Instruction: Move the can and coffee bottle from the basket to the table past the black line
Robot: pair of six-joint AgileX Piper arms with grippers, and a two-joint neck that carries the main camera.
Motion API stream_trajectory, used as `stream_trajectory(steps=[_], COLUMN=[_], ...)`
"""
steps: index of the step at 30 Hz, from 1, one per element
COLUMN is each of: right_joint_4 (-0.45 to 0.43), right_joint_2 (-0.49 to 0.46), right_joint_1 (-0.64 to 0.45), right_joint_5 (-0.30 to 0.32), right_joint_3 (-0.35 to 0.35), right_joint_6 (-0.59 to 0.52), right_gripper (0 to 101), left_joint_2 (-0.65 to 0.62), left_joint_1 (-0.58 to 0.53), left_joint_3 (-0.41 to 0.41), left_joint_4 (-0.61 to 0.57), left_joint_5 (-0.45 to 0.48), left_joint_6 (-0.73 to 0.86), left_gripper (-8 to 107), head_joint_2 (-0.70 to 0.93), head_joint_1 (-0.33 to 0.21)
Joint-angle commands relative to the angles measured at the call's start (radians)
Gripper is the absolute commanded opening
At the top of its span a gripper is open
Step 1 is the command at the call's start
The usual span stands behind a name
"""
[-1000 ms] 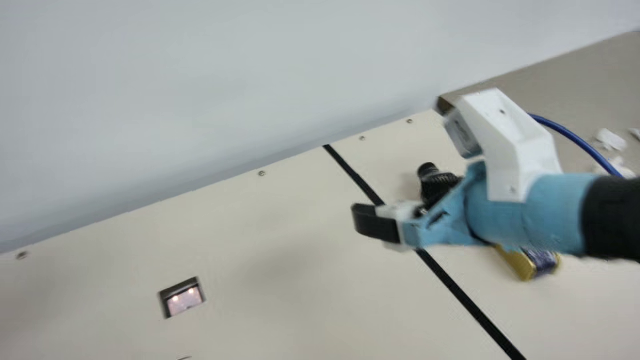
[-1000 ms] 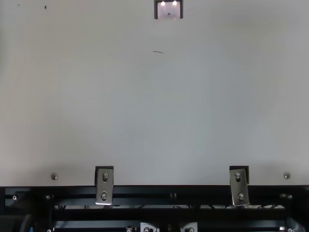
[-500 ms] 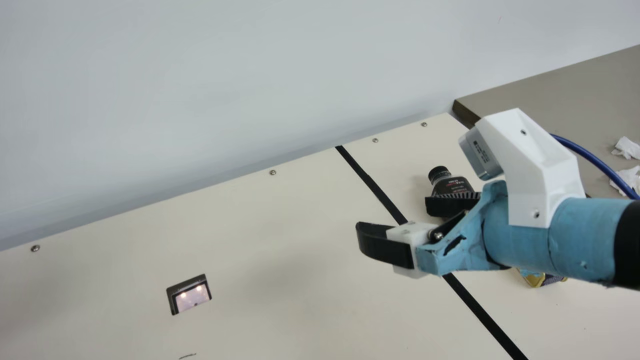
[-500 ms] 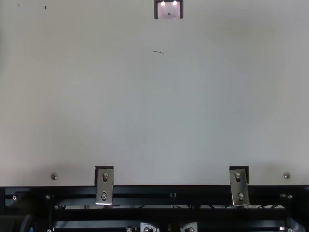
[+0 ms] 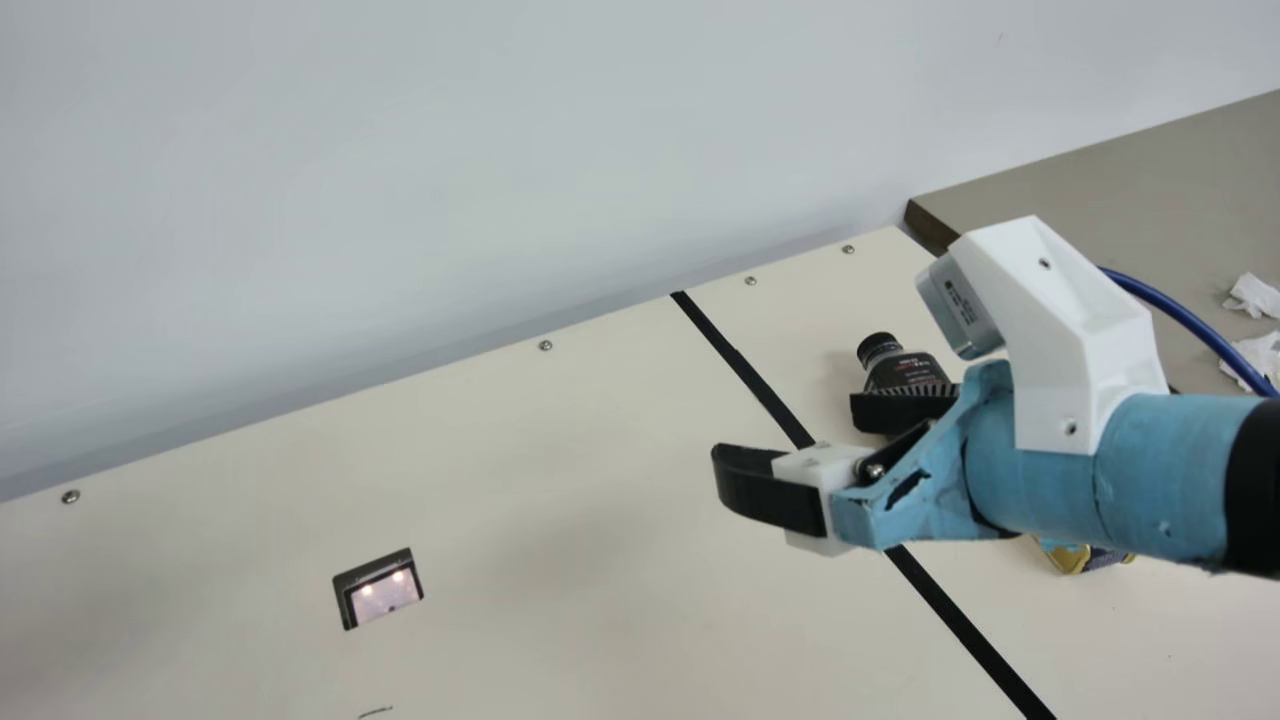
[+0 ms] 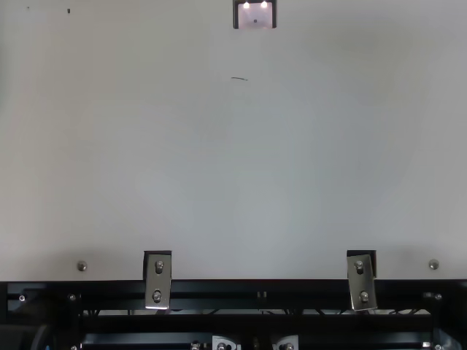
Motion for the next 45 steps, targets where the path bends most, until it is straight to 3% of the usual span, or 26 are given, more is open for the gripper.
stream_trajectory(steps=[1, 10, 18, 30, 31, 32, 35, 45], right_joint_4=[-0.018, -0.066, -0.079, -0.150, -0.166, -0.142, -0.175, -0.173], right_joint_2=[-0.019, -0.159, -0.332, -0.609, -0.632, -0.584, -0.631, -0.633], right_joint_1=[0.009, 0.065, 0.120, 0.226, 0.228, 0.227, 0.228, 0.228], right_joint_5=[0.004, 0.021, 0.009, -0.066, -0.085, -0.059, -0.081, -0.088], right_joint_3=[0.008, 0.079, 0.177, 0.351, 0.370, 0.340, 0.371, 0.372], right_joint_6=[0.008, 0.033, 0.046, 0.088, 0.086, 0.086, 0.087, 0.087], right_gripper=[101, 101, 101, 101, 101, 101, 101, 101], left_joint_2=[-0.066, -0.294, -0.467, -0.619, -0.606, -0.615, -0.619, -0.619], left_joint_1=[0.024, 0.122, 0.113, 0.153, 0.136, 0.147, 0.152, 0.152], left_joint_3=[0.035, 0.076, 0.063, 0.108, 0.097, 0.105, 0.108, 0.108], left_joint_4=[0.059, 0.235, 0.354, 0.360, 0.372, 0.364, 0.362, 0.362], left_joint_5=[0.021, 0.250, 0.495, 0.780, 0.727, 0.750, 0.776, 0.778], left_joint_6=[0.007, -0.072, -0.220, -0.266, -0.272, -0.268, -0.268, -0.268], left_gripper=[90, 90, 90, 90, 90, 90, 90, 90], head_joint_2=[0.020, 0.020, 0.020, 0.020, 0.020, 0.020, 0.020, 0.020], head_joint_1=[-0.032, -0.032, -0.032, -0.032, -0.032, -0.032, -0.032, -0.032])
